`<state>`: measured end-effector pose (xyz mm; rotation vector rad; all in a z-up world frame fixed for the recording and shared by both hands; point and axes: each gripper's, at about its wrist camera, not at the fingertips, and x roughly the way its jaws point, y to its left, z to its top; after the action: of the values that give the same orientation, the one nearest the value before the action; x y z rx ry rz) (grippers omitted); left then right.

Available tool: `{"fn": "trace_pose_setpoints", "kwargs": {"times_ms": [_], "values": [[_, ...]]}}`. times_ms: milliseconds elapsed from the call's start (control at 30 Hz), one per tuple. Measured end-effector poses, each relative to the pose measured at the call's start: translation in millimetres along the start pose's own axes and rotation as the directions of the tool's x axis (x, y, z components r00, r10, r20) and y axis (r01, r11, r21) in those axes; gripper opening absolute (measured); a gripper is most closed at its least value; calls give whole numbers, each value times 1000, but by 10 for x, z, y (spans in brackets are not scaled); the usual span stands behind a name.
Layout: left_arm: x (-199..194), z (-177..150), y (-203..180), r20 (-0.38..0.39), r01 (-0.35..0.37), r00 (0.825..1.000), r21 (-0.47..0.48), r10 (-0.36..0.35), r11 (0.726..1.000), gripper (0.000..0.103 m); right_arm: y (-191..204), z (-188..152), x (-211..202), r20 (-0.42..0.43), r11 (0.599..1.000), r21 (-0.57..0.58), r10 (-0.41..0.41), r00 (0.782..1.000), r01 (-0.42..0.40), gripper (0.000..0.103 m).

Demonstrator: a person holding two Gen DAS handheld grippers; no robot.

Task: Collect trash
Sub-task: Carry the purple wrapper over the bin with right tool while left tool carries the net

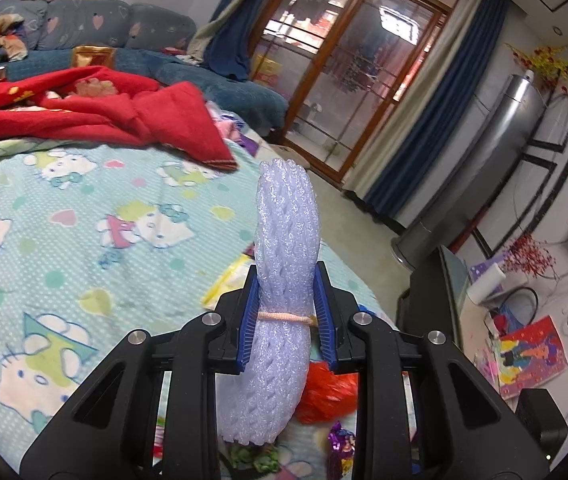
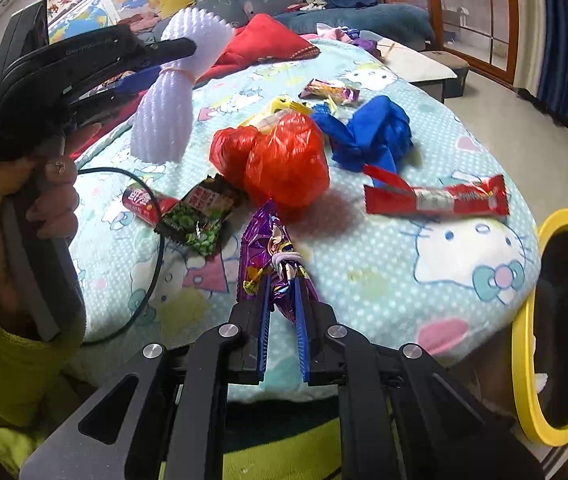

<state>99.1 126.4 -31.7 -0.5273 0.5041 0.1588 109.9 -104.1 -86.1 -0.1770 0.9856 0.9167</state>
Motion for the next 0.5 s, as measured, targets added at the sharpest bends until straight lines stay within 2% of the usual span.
{"fn": "trace_pose_setpoints", "kwargs": {"times_ms": [200,500], "values": [[-85,-49,-269,7,55,998,61,-55,997,20,-145,-64,-209,38,999,48,-16,999,14,12],[-261,-73,-589,14,126,992,117,-129,985,20,-475,-49,-643,155,987,152,-73,985,49,12]]}}
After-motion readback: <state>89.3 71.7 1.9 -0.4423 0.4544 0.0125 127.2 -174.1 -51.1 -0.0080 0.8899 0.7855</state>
